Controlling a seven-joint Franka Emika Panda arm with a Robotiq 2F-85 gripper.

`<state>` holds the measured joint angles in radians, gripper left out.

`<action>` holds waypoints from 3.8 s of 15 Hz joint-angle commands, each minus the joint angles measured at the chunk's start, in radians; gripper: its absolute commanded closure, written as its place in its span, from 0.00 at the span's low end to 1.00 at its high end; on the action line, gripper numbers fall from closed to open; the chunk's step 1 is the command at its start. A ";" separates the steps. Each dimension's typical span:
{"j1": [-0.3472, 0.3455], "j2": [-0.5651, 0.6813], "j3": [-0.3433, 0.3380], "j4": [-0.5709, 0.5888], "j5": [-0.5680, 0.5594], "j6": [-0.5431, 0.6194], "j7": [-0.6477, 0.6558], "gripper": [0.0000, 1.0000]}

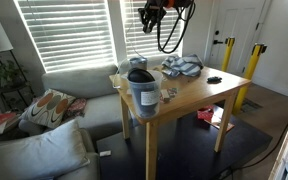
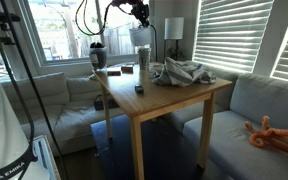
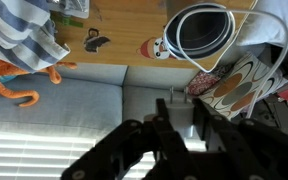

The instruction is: Put the charger in the metal cup

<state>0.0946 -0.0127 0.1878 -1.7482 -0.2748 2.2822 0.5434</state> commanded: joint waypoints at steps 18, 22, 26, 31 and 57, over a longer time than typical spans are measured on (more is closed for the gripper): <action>0.050 0.141 -0.040 -0.035 0.169 0.062 -0.200 0.93; 0.057 0.146 -0.040 -0.043 0.182 0.111 -0.224 0.93; 0.059 0.157 -0.045 -0.056 0.170 0.153 -0.222 0.93; 0.059 0.165 -0.053 -0.079 0.161 0.171 -0.225 0.93; 0.056 -0.179 0.004 0.063 0.134 -0.678 -0.180 0.00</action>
<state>0.1548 -0.1526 0.1795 -1.7099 -0.1510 1.7526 0.3664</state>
